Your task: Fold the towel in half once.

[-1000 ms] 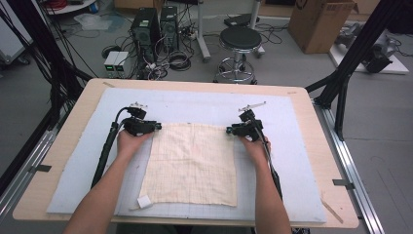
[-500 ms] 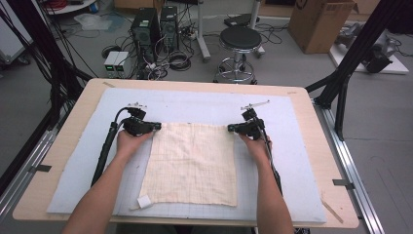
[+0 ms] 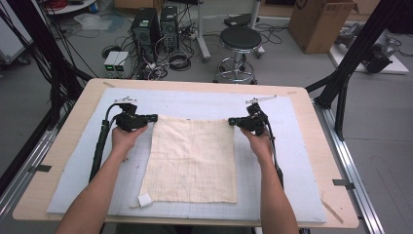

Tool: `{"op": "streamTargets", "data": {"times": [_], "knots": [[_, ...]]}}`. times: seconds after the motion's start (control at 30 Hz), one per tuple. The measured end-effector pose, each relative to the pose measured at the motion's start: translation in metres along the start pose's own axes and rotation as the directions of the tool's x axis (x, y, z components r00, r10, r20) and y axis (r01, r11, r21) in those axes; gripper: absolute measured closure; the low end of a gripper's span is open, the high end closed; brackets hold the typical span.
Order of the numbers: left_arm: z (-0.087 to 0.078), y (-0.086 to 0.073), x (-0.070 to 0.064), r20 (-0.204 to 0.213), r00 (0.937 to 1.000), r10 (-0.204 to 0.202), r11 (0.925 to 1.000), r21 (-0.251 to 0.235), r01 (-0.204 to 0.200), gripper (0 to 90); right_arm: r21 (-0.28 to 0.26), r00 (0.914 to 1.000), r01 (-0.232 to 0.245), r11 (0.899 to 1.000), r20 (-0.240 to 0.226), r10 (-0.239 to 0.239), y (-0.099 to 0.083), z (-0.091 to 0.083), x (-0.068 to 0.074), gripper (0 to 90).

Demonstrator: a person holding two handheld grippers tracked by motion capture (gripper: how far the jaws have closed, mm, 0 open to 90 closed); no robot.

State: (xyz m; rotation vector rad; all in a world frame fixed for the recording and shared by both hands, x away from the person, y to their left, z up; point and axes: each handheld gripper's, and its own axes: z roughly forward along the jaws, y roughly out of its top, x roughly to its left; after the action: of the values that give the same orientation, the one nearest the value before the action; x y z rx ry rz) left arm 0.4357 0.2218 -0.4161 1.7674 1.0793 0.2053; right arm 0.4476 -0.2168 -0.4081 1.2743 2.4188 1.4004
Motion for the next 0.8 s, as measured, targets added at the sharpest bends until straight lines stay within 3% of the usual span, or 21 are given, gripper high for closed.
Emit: {"op": "streamTargets", "data": {"times": [0.27, 0.43, 0.53, 0.8], "knots": [[-0.011, -0.006, -0.005, 0.05, 0.9986, 0.016, 0.9996, -0.026, -0.015, 87.2, -0.029, 0.9987, -0.012, 1.0, -0.051, 0.011, -0.005, -0.006, 0.004, 86.0], [-0.019, -0.008, -0.009, 0.063, 0.9974, 0.035, 0.9993, -0.012, -0.035, 87.2, -0.031, 0.9977, 0.015, 0.999, -0.066, -0.017, -0.006, -0.01, 0.012, 86.0], [-0.024, -0.008, -0.012, 0.067, 0.997, 0.039, 0.9989, -0.029, -0.037, 87.2, -0.032, 0.9972, 0.026, 0.999, -0.069, -0.028, -0.008, -0.013, 0.014, 86.0], [-0.037, -0.015, -0.014, 0.083, 0.9957, 0.04, 0.9986, -0.037, -0.037, 87.2, -0.053, 0.9948, 0.021, 0.998, -0.098, -0.026, -0.015, -0.027, 0.018, 86.0]]}}
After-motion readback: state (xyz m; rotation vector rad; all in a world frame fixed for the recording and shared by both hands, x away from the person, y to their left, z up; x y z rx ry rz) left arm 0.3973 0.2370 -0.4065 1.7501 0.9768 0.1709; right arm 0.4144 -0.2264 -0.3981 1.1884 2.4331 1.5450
